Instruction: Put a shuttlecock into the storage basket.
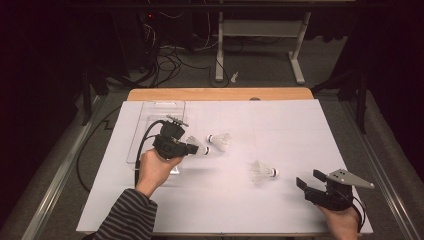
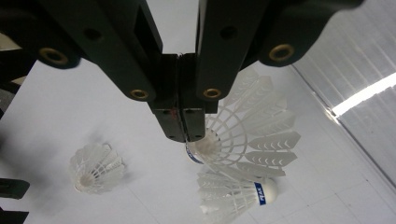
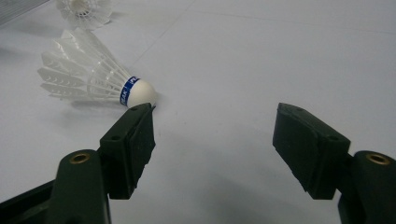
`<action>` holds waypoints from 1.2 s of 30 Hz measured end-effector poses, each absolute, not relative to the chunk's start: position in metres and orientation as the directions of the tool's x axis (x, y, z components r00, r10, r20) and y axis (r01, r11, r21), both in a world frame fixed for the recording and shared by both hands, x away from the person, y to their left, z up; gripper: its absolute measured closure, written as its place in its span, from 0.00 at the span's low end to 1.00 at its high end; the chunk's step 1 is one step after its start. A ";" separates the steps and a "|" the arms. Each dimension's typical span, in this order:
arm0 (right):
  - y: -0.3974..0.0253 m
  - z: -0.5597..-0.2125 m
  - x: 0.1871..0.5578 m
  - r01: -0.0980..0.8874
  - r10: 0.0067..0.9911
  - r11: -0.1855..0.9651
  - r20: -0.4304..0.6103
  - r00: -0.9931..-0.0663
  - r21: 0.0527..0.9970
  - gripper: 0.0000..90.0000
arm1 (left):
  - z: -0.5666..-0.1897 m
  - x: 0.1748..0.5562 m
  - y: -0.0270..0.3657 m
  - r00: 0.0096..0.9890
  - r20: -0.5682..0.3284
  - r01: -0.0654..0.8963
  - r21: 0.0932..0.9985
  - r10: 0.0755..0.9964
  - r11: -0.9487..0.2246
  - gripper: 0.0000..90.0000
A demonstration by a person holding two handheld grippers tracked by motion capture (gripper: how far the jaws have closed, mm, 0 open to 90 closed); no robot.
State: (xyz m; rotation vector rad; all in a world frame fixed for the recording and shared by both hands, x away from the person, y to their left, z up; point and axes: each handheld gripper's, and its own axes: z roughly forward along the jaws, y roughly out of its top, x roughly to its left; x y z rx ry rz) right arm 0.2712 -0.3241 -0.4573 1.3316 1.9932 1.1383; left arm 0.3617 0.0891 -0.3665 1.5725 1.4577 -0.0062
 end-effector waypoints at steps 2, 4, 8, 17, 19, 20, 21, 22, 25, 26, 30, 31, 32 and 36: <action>-0.324 -0.457 0.271 0.509 0.911 0.179 0.054 -0.409 0.842 0.34 | -0.365 0.362 0.091 0.283 -0.575 0.769 0.615 0.767 0.178 0.99; -0.324 -0.457 0.271 0.510 0.911 0.179 0.054 -0.409 0.842 0.34 | -0.364 0.362 0.093 0.281 -0.576 0.766 0.617 0.767 0.183 0.99; -0.324 -0.457 0.271 0.511 0.911 0.179 0.054 -0.409 0.841 0.34 | -0.362 0.361 0.097 0.282 -0.575 0.762 0.620 0.768 0.186 0.99; -0.324 -0.457 0.271 0.509 0.911 0.179 0.054 -0.409 0.842 0.34 | -0.358 0.360 0.105 0.274 -0.582 0.752 0.626 0.765 0.207 0.99; -0.324 -0.457 0.271 0.509 0.911 0.179 0.054 -0.409 0.842 0.34 | -0.357 0.360 0.107 0.272 -0.583 0.749 0.628 0.765 0.213 0.99; -0.324 -0.457 0.271 0.510 0.911 0.180 0.053 -0.409 0.841 0.34 | -0.357 0.360 0.107 0.272 -0.584 0.748 0.629 0.765 0.213 0.99; -0.324 -0.457 0.271 0.510 0.911 0.180 0.054 -0.409 0.841 0.34 | -0.357 0.360 0.108 0.270 -0.585 0.746 0.629 0.765 0.218 0.99; -0.324 -0.457 0.271 0.510 0.911 0.180 0.053 -0.409 0.841 0.34 | -0.357 0.360 0.109 0.270 -0.583 0.745 0.630 0.766 0.217 0.99; -0.324 -0.457 0.271 0.510 0.911 0.179 0.054 -0.409 0.841 0.34 | -0.356 0.360 0.111 0.268 -0.584 0.742 0.633 0.766 0.223 0.99; -0.324 -0.457 0.271 0.510 0.911 0.180 0.053 -0.409 0.841 0.34 | -0.356 0.360 0.111 0.267 -0.584 0.740 0.634 0.766 0.226 0.99; -0.324 -0.457 0.271 0.510 0.911 0.180 0.053 -0.409 0.841 0.34 | -0.355 0.361 0.115 0.263 -0.587 0.734 0.637 0.766 0.237 0.99; -0.324 -0.457 0.271 0.510 0.911 0.179 0.054 -0.409 0.841 0.34 | -0.355 0.361 0.116 0.263 -0.586 0.733 0.638 0.767 0.236 0.99; -0.324 -0.457 0.271 0.510 0.911 0.179 0.054 -0.408 0.841 0.34 | -0.354 0.361 0.117 0.261 -0.585 0.731 0.639 0.768 0.239 0.99; -0.324 -0.457 0.271 0.509 0.911 0.180 0.053 -0.409 0.842 0.34 | -0.353 0.362 0.121 0.256 -0.585 0.723 0.644 0.769 0.249 0.99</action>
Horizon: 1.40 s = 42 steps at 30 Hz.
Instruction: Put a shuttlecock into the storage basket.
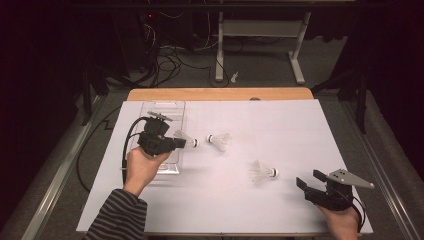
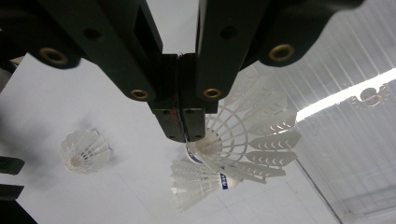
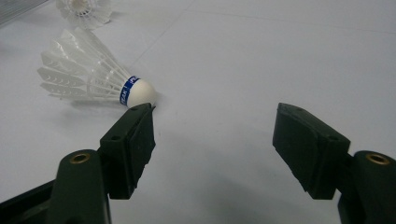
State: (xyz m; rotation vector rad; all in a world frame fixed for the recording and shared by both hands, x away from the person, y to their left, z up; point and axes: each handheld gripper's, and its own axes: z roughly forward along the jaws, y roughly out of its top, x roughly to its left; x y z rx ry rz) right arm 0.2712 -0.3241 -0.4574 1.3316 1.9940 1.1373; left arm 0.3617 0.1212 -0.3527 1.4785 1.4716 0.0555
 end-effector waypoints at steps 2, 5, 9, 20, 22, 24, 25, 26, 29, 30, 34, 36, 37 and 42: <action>-0.324 -0.457 0.271 0.509 0.911 0.179 0.053 -0.408 0.842 0.34 | -0.352 0.362 0.123 0.250 -0.589 0.719 0.644 0.769 0.260 0.99; -0.324 -0.457 0.271 0.509 0.911 0.179 0.053 -0.408 0.842 0.34 | -0.352 0.364 0.127 0.245 -0.588 0.716 0.646 0.771 0.264 0.99; -0.324 -0.457 0.271 0.509 0.911 0.180 0.052 -0.409 0.842 0.34 | -0.351 0.365 0.130 0.237 -0.592 0.712 0.645 0.770 0.278 0.99; -0.324 -0.457 0.271 0.509 0.911 0.180 0.053 -0.409 0.842 0.34 | -0.350 0.371 0.139 0.212 -0.598 0.698 0.647 0.773 0.309 0.99; -0.324 -0.457 0.271 0.508 0.911 0.180 0.052 -0.410 0.842 0.34 | -0.349 0.372 0.141 0.206 -0.600 0.693 0.647 0.773 0.318 0.99; -0.324 -0.457 0.271 0.508 0.911 0.180 0.052 -0.409 0.842 0.34 | -0.348 0.373 0.142 0.200 -0.600 0.690 0.647 0.774 0.324 0.99; -0.324 -0.457 0.271 0.508 0.911 0.180 0.052 -0.409 0.843 0.34 | -0.348 0.374 0.143 0.201 -0.599 0.688 0.649 0.775 0.323 0.99; -0.324 -0.457 0.271 0.508 0.911 0.179 0.053 -0.408 0.842 0.34 | -0.347 0.375 0.144 0.197 -0.599 0.686 0.650 0.776 0.327 0.99; -0.324 -0.457 0.271 0.509 0.911 0.180 0.053 -0.409 0.842 0.34 | -0.347 0.378 0.147 0.187 -0.605 0.684 0.646 0.774 0.339 0.99; -0.324 -0.457 0.271 0.509 0.911 0.180 0.053 -0.409 0.842 0.34 | -0.348 0.379 0.148 0.184 -0.605 0.683 0.645 0.775 0.341 0.99; -0.324 -0.457 0.271 0.509 0.911 0.178 0.054 -0.408 0.842 0.34 | -0.349 0.383 0.150 0.171 -0.611 0.682 0.639 0.773 0.355 0.99; -0.324 -0.457 0.271 0.509 0.911 0.178 0.054 -0.408 0.842 0.34 | -0.349 0.385 0.151 0.166 -0.610 0.681 0.640 0.775 0.358 0.99; -0.324 -0.457 0.271 0.510 0.911 0.178 0.055 -0.408 0.841 0.34 | -0.350 0.386 0.152 0.164 -0.608 0.680 0.641 0.777 0.357 0.99; -0.325 -0.457 0.271 0.511 0.912 0.177 0.055 -0.408 0.841 0.34 | -0.351 0.392 0.154 0.147 -0.603 0.677 0.639 0.784 0.364 0.99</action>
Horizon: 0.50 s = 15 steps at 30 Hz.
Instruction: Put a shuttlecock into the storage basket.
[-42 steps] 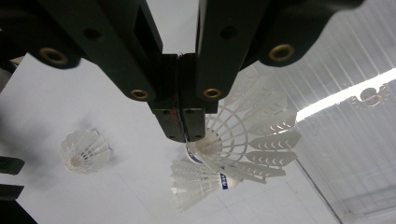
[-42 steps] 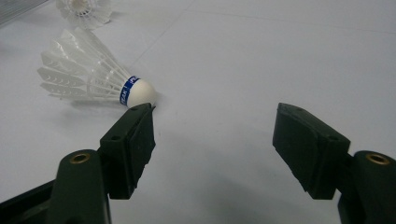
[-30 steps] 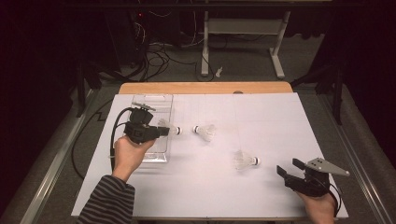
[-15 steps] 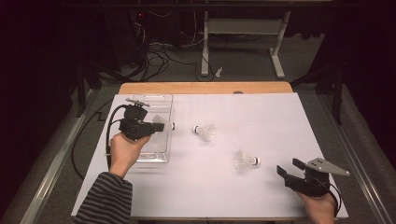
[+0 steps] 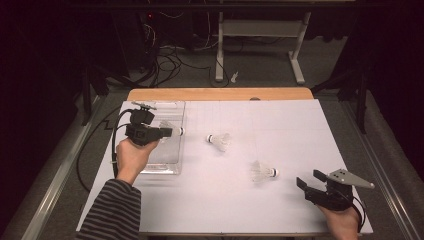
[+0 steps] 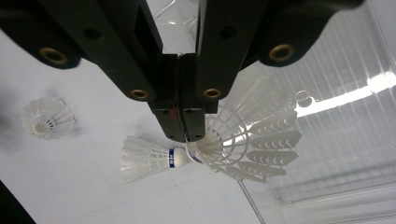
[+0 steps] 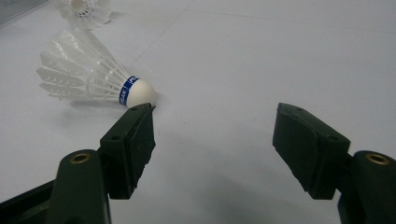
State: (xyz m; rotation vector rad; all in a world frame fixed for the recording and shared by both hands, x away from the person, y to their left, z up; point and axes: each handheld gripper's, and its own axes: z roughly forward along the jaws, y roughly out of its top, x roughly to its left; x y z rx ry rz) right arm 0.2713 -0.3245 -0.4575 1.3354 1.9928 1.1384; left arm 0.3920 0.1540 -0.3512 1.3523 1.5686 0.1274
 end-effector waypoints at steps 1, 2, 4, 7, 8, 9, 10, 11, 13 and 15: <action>-0.325 -0.457 0.271 0.511 0.911 0.177 0.055 -0.408 0.841 0.34 | -0.351 0.393 0.154 0.145 -0.601 0.674 0.641 0.786 0.366 0.99; -0.324 -0.457 0.271 0.511 0.911 0.177 0.055 -0.408 0.841 0.34 | -0.351 0.394 0.155 0.143 -0.601 0.673 0.641 0.786 0.368 0.99; -0.325 -0.457 0.271 0.510 0.911 0.178 0.055 -0.409 0.842 0.34 | -0.351 0.396 0.156 0.137 -0.602 0.668 0.642 0.787 0.375 0.99; -0.325 -0.457 0.271 0.510 0.911 0.177 0.056 -0.408 0.841 0.34 | -0.353 0.400 0.157 0.126 -0.600 0.667 0.640 0.790 0.380 0.99; -0.325 -0.457 0.271 0.510 0.911 0.178 0.055 -0.408 0.841 0.34 | -0.354 0.401 0.158 0.125 -0.598 0.669 0.640 0.792 0.378 0.99; -0.324 -0.457 0.271 0.510 0.911 0.178 0.055 -0.408 0.842 0.34 | -0.354 0.402 0.158 0.120 -0.599 0.668 0.638 0.791 0.382 0.99; -0.324 -0.457 0.271 0.510 0.911 0.179 0.054 -0.408 0.842 0.34 | -0.354 0.403 0.158 0.118 -0.599 0.667 0.638 0.792 0.384 0.99; -0.324 -0.457 0.271 0.509 0.911 0.180 0.053 -0.409 0.842 0.34 | -0.354 0.404 0.159 0.117 -0.599 0.666 0.639 0.792 0.385 0.99; -0.324 -0.457 0.271 0.510 0.911 0.180 0.053 -0.408 0.841 0.34 | -0.354 0.406 0.160 0.112 -0.597 0.663 0.640 0.795 0.388 0.99; -0.324 -0.457 0.271 0.511 0.912 0.177 0.055 -0.407 0.841 0.34 | -0.354 0.407 0.160 0.106 -0.596 0.659 0.641 0.796 0.392 0.99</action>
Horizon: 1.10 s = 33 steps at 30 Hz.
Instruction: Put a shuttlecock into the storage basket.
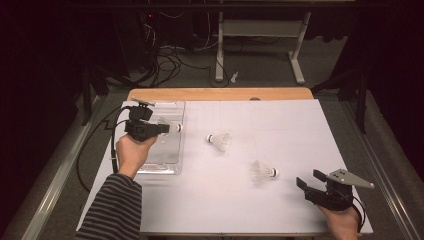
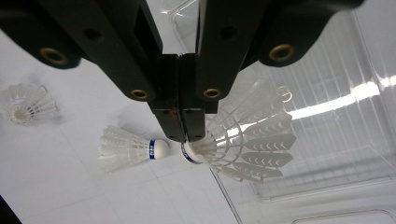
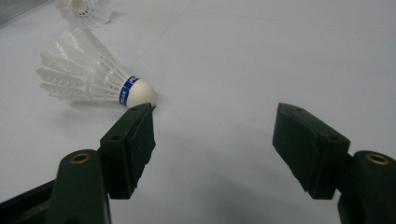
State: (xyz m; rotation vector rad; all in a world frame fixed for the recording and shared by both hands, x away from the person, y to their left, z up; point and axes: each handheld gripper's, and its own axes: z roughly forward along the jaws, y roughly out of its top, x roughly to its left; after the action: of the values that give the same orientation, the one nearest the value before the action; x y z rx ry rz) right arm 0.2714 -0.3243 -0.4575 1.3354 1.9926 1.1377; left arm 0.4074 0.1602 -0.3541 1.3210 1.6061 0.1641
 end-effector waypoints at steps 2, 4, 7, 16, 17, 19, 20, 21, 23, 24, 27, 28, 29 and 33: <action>-0.324 -0.458 0.271 0.511 0.911 0.178 0.055 -0.408 0.841 0.34 | -0.354 0.409 0.161 0.106 -0.594 0.656 0.644 0.797 0.393 0.99; -0.324 -0.458 0.271 0.511 0.911 0.179 0.054 -0.408 0.841 0.34 | -0.353 0.410 0.161 0.102 -0.598 0.654 0.643 0.795 0.399 0.99; -0.324 -0.458 0.271 0.512 0.911 0.177 0.056 -0.408 0.841 0.34 | -0.354 0.413 0.161 0.096 -0.598 0.651 0.643 0.796 0.405 0.99; -0.324 -0.458 0.272 0.512 0.911 0.178 0.056 -0.409 0.840 0.34 | -0.363 0.425 0.164 0.055 -0.587 0.639 0.643 0.808 0.423 0.99; -0.324 -0.458 0.272 0.512 0.911 0.178 0.056 -0.410 0.840 0.34 | -0.364 0.426 0.164 0.054 -0.583 0.639 0.644 0.811 0.421 0.99; -0.324 -0.458 0.272 0.512 0.910 0.178 0.056 -0.410 0.840 0.34 | -0.366 0.428 0.163 0.050 -0.581 0.637 0.645 0.812 0.422 0.99; -0.324 -0.458 0.272 0.512 0.910 0.178 0.056 -0.410 0.840 0.34 | -0.367 0.429 0.162 0.049 -0.579 0.637 0.646 0.814 0.421 0.99; -0.324 -0.458 0.272 0.512 0.911 0.178 0.057 -0.409 0.840 0.34 | -0.368 0.430 0.162 0.048 -0.579 0.639 0.644 0.814 0.421 0.99; -0.324 -0.458 0.272 0.512 0.910 0.179 0.056 -0.410 0.840 0.34 | -0.370 0.432 0.160 0.039 -0.576 0.637 0.644 0.816 0.424 0.99; -0.324 -0.458 0.272 0.512 0.910 0.179 0.056 -0.410 0.840 0.34 | -0.371 0.434 0.160 0.036 -0.576 0.637 0.643 0.817 0.426 0.99; -0.324 -0.458 0.272 0.512 0.910 0.178 0.057 -0.411 0.840 0.34 | -0.374 0.437 0.158 0.030 -0.573 0.636 0.643 0.819 0.426 0.99; -0.324 -0.458 0.272 0.512 0.910 0.178 0.057 -0.411 0.840 0.34 | -0.375 0.438 0.158 0.029 -0.570 0.637 0.644 0.821 0.424 0.99; -0.324 -0.458 0.272 0.512 0.910 0.178 0.057 -0.411 0.840 0.34 | -0.376 0.440 0.158 0.025 -0.570 0.636 0.643 0.821 0.427 0.99; -0.324 -0.458 0.272 0.512 0.910 0.178 0.058 -0.411 0.840 0.34 | -0.382 0.445 0.156 0.015 -0.558 0.641 0.642 0.829 0.421 0.99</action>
State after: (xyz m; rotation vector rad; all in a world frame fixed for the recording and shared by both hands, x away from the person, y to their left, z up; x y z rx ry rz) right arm 0.2717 -0.3243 -0.4577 1.3348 1.9974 1.1412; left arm 0.4447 0.1562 -0.3816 1.2924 1.6978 0.2411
